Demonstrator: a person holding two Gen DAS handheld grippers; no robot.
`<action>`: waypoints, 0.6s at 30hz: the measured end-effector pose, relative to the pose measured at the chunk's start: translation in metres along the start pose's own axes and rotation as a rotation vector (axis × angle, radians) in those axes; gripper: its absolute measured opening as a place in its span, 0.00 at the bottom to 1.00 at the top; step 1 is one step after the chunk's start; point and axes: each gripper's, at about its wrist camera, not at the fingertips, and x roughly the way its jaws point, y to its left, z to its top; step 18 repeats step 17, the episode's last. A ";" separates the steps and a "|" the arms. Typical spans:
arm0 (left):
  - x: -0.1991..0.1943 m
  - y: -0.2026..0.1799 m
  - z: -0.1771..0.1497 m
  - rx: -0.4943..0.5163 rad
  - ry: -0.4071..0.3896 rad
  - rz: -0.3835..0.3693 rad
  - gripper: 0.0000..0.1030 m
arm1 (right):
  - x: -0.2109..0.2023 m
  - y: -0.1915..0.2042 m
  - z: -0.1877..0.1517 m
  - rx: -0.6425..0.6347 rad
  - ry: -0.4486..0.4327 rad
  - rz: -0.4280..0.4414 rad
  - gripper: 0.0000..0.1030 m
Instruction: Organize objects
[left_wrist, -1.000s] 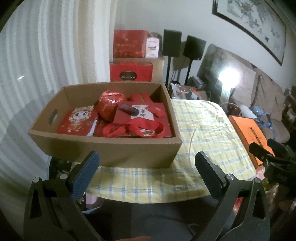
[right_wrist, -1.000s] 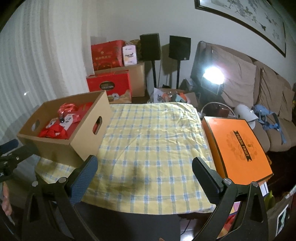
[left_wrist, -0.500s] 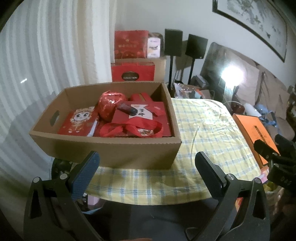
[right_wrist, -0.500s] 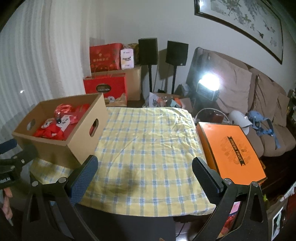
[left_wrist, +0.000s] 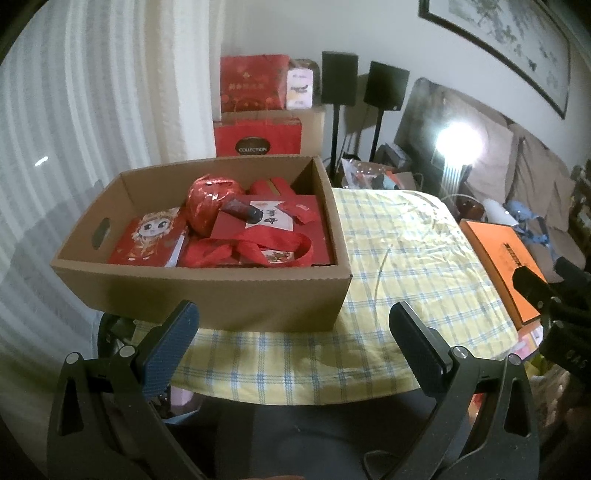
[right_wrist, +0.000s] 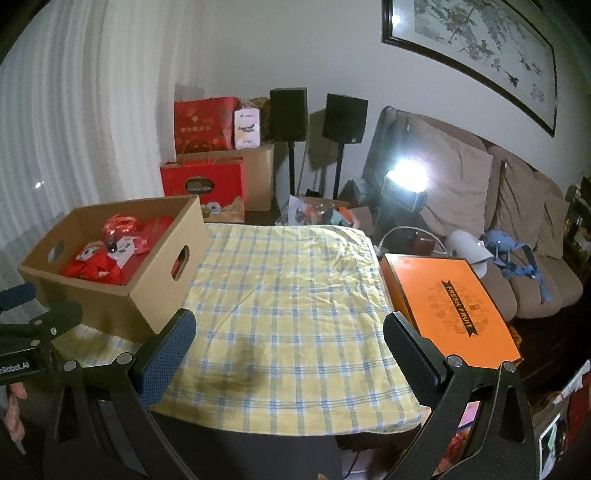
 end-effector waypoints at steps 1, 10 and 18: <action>0.001 0.000 0.000 -0.001 0.001 0.000 1.00 | 0.000 0.000 0.000 -0.001 -0.001 0.001 0.99; 0.002 -0.002 0.001 0.003 -0.002 -0.003 1.00 | 0.001 0.002 -0.001 -0.007 0.000 -0.003 0.99; 0.001 -0.004 0.001 0.003 -0.011 -0.001 1.00 | 0.004 0.004 -0.002 -0.004 0.010 0.000 0.99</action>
